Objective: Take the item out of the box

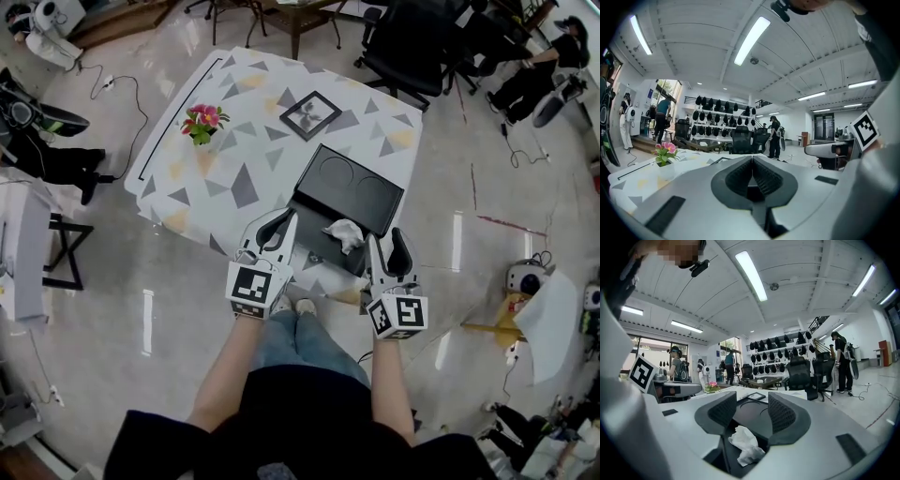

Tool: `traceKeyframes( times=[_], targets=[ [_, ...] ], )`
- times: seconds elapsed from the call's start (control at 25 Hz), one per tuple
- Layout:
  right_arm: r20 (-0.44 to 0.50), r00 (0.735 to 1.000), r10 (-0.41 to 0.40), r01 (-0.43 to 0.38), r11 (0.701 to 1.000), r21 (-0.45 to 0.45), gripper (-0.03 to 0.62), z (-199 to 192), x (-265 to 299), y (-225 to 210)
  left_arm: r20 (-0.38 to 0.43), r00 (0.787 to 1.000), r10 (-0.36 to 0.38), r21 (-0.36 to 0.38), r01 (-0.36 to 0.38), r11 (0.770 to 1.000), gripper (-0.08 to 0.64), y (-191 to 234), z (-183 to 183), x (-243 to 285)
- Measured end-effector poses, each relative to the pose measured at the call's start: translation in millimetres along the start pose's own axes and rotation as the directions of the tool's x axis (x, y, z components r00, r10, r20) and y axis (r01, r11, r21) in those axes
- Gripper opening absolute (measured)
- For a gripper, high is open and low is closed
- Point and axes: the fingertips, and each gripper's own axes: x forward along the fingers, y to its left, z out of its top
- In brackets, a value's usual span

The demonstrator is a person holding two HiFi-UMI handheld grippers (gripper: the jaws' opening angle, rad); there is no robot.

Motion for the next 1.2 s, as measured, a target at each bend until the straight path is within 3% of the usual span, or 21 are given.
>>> traceKeyframes(
  times=[0.24, 0.48, 0.64, 0.8, 1.2],
  targets=[
    [-0.042, 0.999, 0.024, -0.027, 0.998, -0.052, 0.193, 1.9, 0.7, -5.0, 0.020, 1.000, -0.006, -0.009, 0.006, 1.000, 0.020, -3.3, 6.5, 4.1],
    [-0.205, 0.977, 0.058, -0.081, 0.991, -0.108, 0.193, -6.1, 16.4, -0.3, 0.016, 1.000, -0.004, -0.034, 0.005, 0.999, 0.020, -5.3, 0.2, 3.6],
    [-0.392, 0.915, 0.096, -0.167, 0.974, -0.151, 0.193, -32.8, 26.0, 5.3, 0.013, 1.000, -0.009, -0.048, 0.010, 0.999, 0.020, -8.3, -5.2, 4.7],
    [-0.535, 0.841, 0.079, -0.213, 0.957, -0.194, 0.195, -56.0, 29.3, 6.1, -0.002, 1.000, -0.025, -0.059, 0.025, 0.998, 0.020, -13.0, -13.1, 6.0],
    [-0.723, 0.691, 0.024, -0.256, 0.943, -0.214, 0.193, -95.8, 28.3, 7.7, -0.016, 0.999, -0.051, -0.072, 0.049, 0.996, 0.020, -21.0, -17.8, 13.2]
  ],
)
